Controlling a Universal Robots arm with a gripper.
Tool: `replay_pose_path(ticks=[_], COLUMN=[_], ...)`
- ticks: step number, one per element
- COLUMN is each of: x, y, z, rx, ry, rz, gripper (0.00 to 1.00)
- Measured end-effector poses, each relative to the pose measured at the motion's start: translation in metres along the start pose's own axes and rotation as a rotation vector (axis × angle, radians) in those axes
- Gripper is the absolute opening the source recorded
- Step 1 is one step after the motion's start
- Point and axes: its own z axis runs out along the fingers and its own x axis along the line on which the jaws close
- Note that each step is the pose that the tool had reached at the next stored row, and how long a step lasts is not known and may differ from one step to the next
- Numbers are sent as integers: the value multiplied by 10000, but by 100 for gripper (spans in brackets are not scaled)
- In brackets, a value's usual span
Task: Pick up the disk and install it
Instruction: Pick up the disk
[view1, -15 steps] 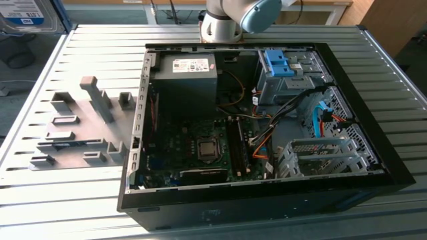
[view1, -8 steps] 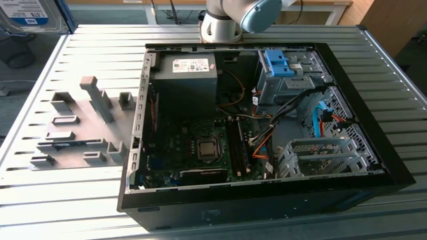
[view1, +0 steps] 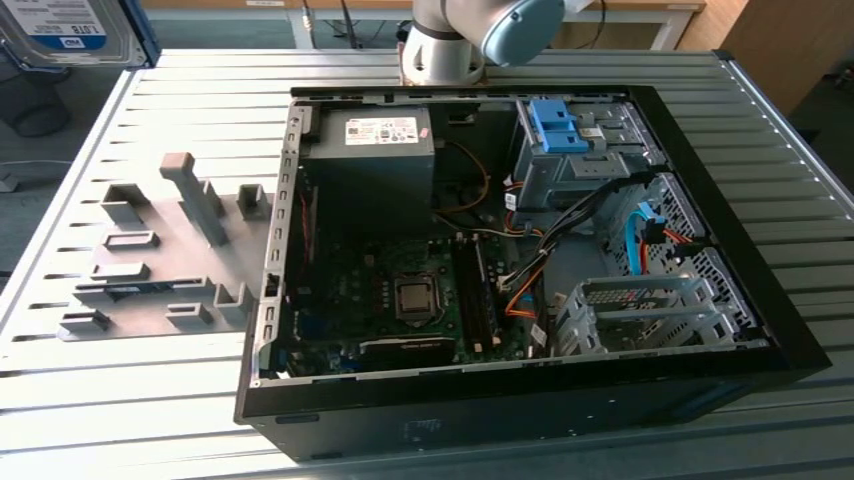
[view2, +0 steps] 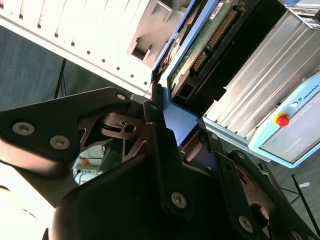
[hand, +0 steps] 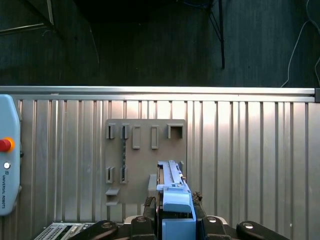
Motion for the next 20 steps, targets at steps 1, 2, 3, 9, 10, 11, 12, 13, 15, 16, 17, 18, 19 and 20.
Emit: replay_pose_path(ticks=[1, 2, 3, 9, 10, 11, 12, 13, 15, 16, 17, 18, 19, 20], x=[0, 0, 0, 0, 0, 0, 0, 0, -1, -1, -1, -1, -1, -1], y=[-7, -14, -20, -68, -77, -84, -91, -98, -112, -119, -126, -132, -139, -146], z=[0, 0, 0, -1, -1, -1, -1, -1, -1, -2, -2, -1, -2, -2], rx=[-1, -1, 0, 0, 1, 0, 0, -1, 0, -1, 0, 0, -1, -1], ry=[0, 0, 0, 0, 0, 0, 0, 0, 0, 0, 1, 0, 0, 0], rz=[0, -1, 0, -1, -1, -1, -1, -1, 0, 0, 0, 0, 0, 0], gripper=[37, 37, 37, 37, 37, 37, 37, 37, 37, 37, 37, 37, 37, 37])
